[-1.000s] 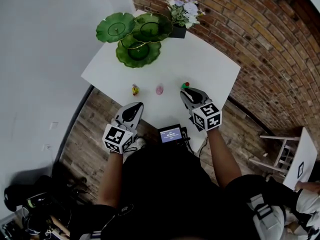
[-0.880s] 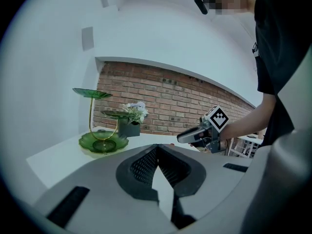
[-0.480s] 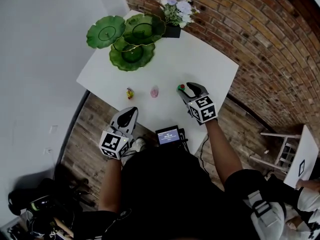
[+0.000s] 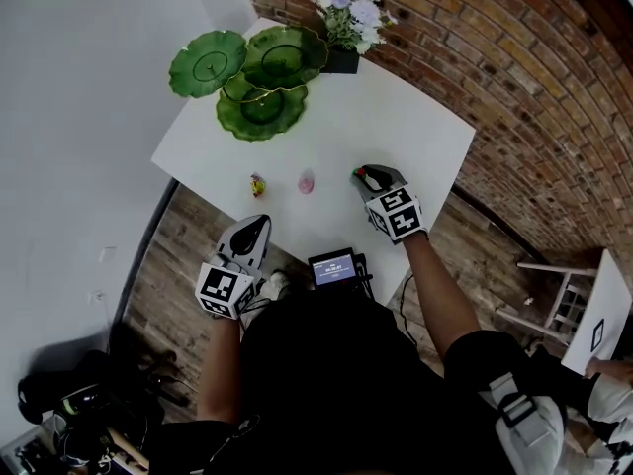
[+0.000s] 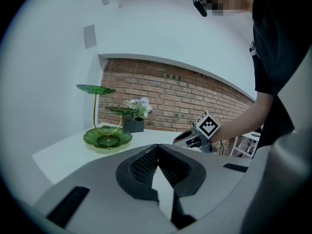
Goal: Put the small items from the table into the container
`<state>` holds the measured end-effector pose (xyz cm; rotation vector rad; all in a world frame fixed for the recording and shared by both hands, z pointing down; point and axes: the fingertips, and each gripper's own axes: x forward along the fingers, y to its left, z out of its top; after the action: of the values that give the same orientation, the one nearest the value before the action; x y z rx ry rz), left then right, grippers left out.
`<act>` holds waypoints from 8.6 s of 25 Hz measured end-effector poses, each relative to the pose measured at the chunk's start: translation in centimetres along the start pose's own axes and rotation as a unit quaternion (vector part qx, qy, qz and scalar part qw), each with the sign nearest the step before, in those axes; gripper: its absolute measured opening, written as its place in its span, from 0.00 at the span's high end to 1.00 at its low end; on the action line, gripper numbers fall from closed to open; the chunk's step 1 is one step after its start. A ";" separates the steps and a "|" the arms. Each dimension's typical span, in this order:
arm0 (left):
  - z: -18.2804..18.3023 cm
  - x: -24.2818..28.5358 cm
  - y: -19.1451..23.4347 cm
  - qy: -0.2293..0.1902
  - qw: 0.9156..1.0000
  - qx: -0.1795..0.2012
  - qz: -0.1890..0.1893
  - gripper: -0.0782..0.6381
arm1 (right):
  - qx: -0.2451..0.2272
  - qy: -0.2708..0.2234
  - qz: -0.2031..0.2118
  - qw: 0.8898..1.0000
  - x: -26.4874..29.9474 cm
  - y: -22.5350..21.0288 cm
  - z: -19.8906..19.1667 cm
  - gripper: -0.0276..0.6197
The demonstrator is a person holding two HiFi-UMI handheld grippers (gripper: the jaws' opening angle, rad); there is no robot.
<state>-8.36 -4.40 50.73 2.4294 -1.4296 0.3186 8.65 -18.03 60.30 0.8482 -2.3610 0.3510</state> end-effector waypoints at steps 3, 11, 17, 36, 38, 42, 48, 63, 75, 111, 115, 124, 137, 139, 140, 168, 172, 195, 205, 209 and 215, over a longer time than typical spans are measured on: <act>0.2 0.0 0.2 -0.004 1.000 0.002 0.002 0.88 | -0.006 0.001 0.002 1.000 0.1 0.0 0.0 0.80; 0.2 0.2 0.3 -0.006 1.000 0.004 0.001 0.88 | -0.024 -0.005 0.013 1.000 -0.3 0.8 1.2 0.80; 1.3 0.5 0.7 -0.019 1.000 0.009 0.007 0.88 | -0.060 -0.028 0.044 0.997 -0.3 3.5 4.4 0.81; 2.2 1.2 2.9 -0.025 0.999 0.009 0.022 0.88 | -0.084 -0.048 0.075 0.993 2.4 5.0 9.2 0.80; 2.4 1.5 3.4 -0.023 0.999 0.011 0.024 0.88 | -0.086 -0.052 0.077 0.992 3.2 4.9 10.1 0.80; 2.6 2.2 4.4 -0.020 0.999 0.010 0.028 0.88 | -0.087 -0.061 0.081 0.991 5.0 4.8 11.7 0.80; 2.7 3.2 5.6 -0.013 0.999 0.006 0.033 0.88 | -0.087 -0.077 0.085 0.990 7.8 4.1 14.0 0.81; 2.0 2.9 6.6 0.011 0.999 0.001 0.047 0.88 | -0.096 -0.104 0.076 0.987 14.2 4.6 16.5 0.80; 1.3 2.3 7.0 0.014 0.998 -0.002 0.053 0.88 | -0.109 -0.037 0.062 0.991 15.7 4.8 13.2 0.81; 1.7 1.4 5.2 -0.016 0.999 -0.003 0.030 0.88 | -0.027 -0.056 0.086 0.994 6.4 7.1 10.9 0.83; 1.9 1.1 4.9 -0.025 0.999 -0.003 0.024 0.88 | -0.009 -0.067 0.097 0.993 4.1 7.9 10.7 0.90; 1.6 0.0 4.0 -0.034 0.999 -0.005 0.011 0.88 | -0.004 -0.085 0.115 0.990 0.2 10.2 9.1 0.93; 1.0 -0.7 2.0 -0.034 0.999 -0.002 -0.011 0.88 | 0.002 -0.082 0.097 0.992 -1.3 10.8 7.7 0.93; 1.1 -0.7 1.9 -0.035 0.999 -0.001 -0.012 0.88 | 0.003 -0.081 0.095 0.992 -1.3 10.8 7.7 0.93; 1.1 -0.7 1.9 -0.034 0.999 0.000 -0.012 0.88 | 0.003 -0.080 0.095 0.992 -1.2 10.8 7.7 0.93; 1.0 -1.0 2.2 -0.039 0.999 -0.010 -0.002 0.88 | 0.002 -0.059 0.080 0.995 -0.1 10.2 6.3 0.93; 0.6 -1.0 2.3 -0.036 0.999 -0.015 0.004 0.88 | 0.008 -0.049 0.093 0.994 0.5 10.3 5.8 0.86; -1.6 -0.6 3.6 -0.008 0.998 -0.049 0.044 0.88 | -0.028 0.048 0.149 0.987 7.0 10.9 1.7 0.64; -2.2 -0.9 3.9 0.003 0.997 -0.056 0.055 0.88 | -0.041 0.074 0.149 0.985 8.4 11.3 0.4 0.65; -2.1 -0.7 3.9 0.001 0.997 -0.052 0.052 0.88 | -0.047 0.076 0.148 0.985 8.3 11.4 0.3 0.68; -1.5 -0.3 3.8 -0.005 0.998 -0.044 0.041 0.88 | -0.035 0.060 0.141 0.988 7.2 11.0 1.5 0.69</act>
<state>-11.91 -5.36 52.63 2.3105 -1.5170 0.2563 -3.57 -13.81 63.12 0.4476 -2.3661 0.4180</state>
